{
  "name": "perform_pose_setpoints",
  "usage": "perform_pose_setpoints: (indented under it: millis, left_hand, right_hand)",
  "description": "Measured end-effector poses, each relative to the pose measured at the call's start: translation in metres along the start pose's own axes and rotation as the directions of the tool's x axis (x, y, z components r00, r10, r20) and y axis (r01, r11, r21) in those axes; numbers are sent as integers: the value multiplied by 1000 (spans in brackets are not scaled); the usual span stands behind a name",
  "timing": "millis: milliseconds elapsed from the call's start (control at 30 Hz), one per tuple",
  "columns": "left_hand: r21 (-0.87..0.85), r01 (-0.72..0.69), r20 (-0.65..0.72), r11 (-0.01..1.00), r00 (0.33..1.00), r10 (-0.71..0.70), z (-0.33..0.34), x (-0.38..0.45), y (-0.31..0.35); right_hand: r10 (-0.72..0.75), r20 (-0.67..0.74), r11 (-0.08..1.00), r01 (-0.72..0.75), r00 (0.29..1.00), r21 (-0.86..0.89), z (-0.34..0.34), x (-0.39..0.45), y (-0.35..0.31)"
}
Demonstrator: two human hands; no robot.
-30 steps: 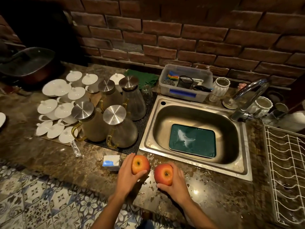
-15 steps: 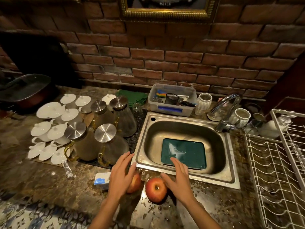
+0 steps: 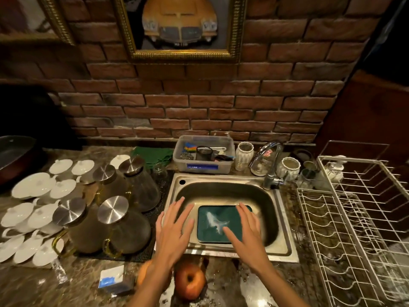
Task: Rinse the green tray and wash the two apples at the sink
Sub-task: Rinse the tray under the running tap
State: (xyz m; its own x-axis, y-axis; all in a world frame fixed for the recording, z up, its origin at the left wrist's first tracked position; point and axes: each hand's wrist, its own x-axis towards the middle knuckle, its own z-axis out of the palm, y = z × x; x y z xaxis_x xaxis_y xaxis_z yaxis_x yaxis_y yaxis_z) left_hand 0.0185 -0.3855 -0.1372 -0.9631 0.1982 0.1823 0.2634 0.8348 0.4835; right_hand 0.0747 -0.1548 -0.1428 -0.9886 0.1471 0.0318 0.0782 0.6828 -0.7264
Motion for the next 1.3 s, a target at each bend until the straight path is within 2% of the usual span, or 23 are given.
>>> perform_pose_setpoints:
  millis: [200,533,967,1133,1200,1300]
  left_hand:
    - [111,4,86,994,996,-13,19,12,16]
    - [185,31,200,982,977,-69,61,35,12]
    - [214,69,354,974,924,-143,128,85,-18]
    - [173,130,395,976,899,-190,154,100,-33]
    - [153,153,405,976,892,-203,162,103,-37]
    - [120,193,414,974,882,-226,176,108,-43]
  right_hand:
    - [76,18,995,-75,997,-66,-20,13,20]
    - [142,66,972,-126,988,-200,-28,43,68]
    - [310,85,937,-289,947,-196,-33,113,119]
    - [353,51,928,-342,934,-146,-46,148,139]
    - [411,-11,910,-410,912,-64,-53,163,145]
    - [529,-104,847,-518,842,119,-64,183,161]
